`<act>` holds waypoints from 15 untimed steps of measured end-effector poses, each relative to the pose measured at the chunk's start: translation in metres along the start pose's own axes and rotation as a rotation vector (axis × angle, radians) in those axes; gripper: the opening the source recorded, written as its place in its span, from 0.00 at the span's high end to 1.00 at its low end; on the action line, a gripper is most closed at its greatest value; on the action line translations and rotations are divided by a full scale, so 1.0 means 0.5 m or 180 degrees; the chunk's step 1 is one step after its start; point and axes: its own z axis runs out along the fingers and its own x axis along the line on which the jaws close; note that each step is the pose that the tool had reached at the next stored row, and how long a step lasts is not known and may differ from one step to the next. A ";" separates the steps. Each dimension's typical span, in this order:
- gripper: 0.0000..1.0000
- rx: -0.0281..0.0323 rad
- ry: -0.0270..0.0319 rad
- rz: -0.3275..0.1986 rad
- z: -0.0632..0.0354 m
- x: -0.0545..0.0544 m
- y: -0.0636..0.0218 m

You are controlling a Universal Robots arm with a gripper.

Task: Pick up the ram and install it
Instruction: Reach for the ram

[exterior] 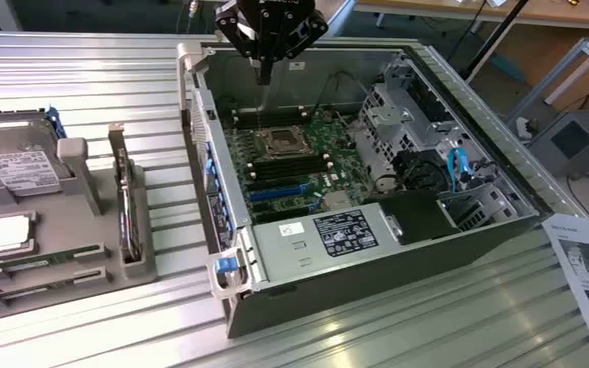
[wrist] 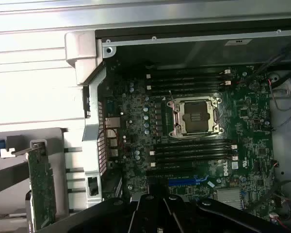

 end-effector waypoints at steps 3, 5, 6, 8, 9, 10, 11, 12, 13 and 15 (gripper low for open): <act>0.89 0.0000 0.0000 0.0000 0.000 0.000 0.000; 0.89 0.0000 0.0000 0.0000 0.000 0.000 0.000; 0.89 0.0000 0.0000 0.0000 0.000 0.000 0.000; 0.89 0.0000 0.0000 0.0000 0.000 0.000 0.000; 0.89 0.0000 0.0000 0.0000 0.000 0.000 0.000; 0.89 0.0000 0.0000 0.0000 0.000 0.000 0.000; 0.89 0.0000 0.0000 0.0000 0.000 0.000 0.000; 0.89 0.0000 0.0000 0.0000 0.000 0.000 0.000; 0.89 0.0000 0.0000 0.0000 0.000 0.000 0.000; 0.89 -0.0001 0.0000 0.0001 0.000 0.003 0.000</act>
